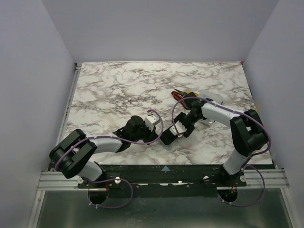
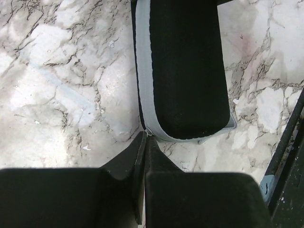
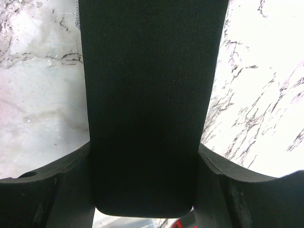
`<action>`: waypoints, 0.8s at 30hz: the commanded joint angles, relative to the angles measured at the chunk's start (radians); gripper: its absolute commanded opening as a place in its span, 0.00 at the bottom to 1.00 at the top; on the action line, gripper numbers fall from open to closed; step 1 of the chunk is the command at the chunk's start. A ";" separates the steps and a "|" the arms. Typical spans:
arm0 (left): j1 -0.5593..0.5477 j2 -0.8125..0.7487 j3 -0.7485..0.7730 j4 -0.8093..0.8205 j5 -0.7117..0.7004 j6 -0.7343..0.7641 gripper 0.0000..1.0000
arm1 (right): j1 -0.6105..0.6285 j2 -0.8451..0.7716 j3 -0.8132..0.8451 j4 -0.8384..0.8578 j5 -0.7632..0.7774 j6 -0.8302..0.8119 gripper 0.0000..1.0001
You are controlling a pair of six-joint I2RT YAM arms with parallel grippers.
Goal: Open the umbrella
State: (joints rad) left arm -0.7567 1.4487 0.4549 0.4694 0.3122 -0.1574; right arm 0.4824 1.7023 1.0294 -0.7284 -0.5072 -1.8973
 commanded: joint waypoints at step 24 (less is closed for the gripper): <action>-0.100 0.029 0.007 0.133 -0.018 -0.096 0.00 | -0.150 -0.118 0.159 -0.158 -0.156 1.542 0.99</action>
State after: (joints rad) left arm -0.8143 1.4403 0.4297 0.5110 0.2958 -0.2276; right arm 0.3321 1.5459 1.1969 -0.7937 -0.6666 -0.6476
